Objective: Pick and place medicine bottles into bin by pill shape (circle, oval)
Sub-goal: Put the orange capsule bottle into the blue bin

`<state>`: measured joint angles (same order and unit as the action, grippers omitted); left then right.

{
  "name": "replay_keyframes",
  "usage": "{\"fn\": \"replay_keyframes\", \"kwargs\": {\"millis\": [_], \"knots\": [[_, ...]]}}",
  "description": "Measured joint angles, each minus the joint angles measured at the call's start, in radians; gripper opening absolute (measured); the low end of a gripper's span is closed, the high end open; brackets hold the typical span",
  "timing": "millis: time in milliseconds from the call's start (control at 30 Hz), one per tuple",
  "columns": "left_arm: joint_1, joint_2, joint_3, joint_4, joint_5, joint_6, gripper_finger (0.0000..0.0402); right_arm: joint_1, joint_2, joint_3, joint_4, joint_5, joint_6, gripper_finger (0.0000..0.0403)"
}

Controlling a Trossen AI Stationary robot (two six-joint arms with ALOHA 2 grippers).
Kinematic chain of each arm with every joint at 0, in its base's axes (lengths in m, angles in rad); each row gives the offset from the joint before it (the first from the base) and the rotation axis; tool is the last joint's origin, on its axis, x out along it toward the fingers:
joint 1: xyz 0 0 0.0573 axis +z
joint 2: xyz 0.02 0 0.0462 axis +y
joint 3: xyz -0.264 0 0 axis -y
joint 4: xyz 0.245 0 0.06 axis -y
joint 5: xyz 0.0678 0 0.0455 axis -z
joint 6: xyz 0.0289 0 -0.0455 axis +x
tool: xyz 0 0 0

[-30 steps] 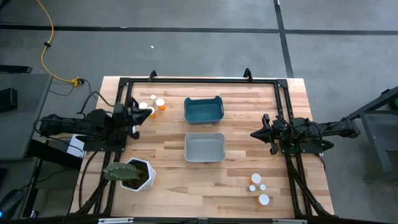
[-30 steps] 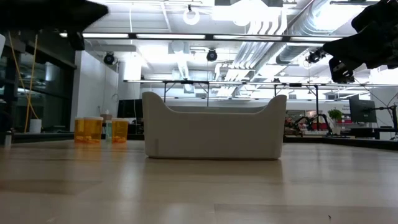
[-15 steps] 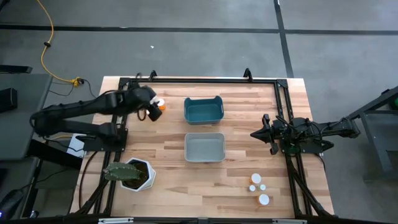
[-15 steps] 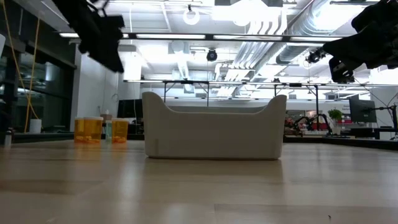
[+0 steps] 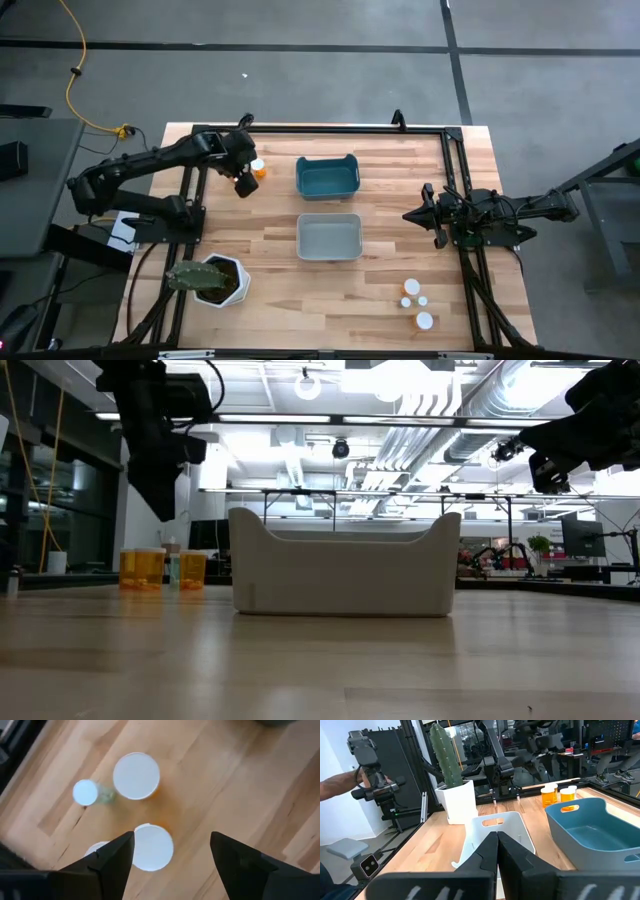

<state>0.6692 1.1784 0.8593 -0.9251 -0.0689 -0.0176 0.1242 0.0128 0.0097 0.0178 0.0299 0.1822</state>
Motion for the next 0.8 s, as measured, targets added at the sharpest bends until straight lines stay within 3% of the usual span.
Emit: {"fn": "replay_keyframes", "kwargs": {"millis": [467, 800], "knots": [[0.012, 0.086, 0.001, -0.003, 0.004, 0.397, 0.0252, 0.000, 0.000, 0.000, 0.000, 0.000, 0.000, 0.0000], [0.012, 0.133, -0.026, -0.006, -0.035, 0.531, 0.0252, 0.000, 0.000, 0.000, 0.000, 0.000, 0.000, 0.0000]]}}
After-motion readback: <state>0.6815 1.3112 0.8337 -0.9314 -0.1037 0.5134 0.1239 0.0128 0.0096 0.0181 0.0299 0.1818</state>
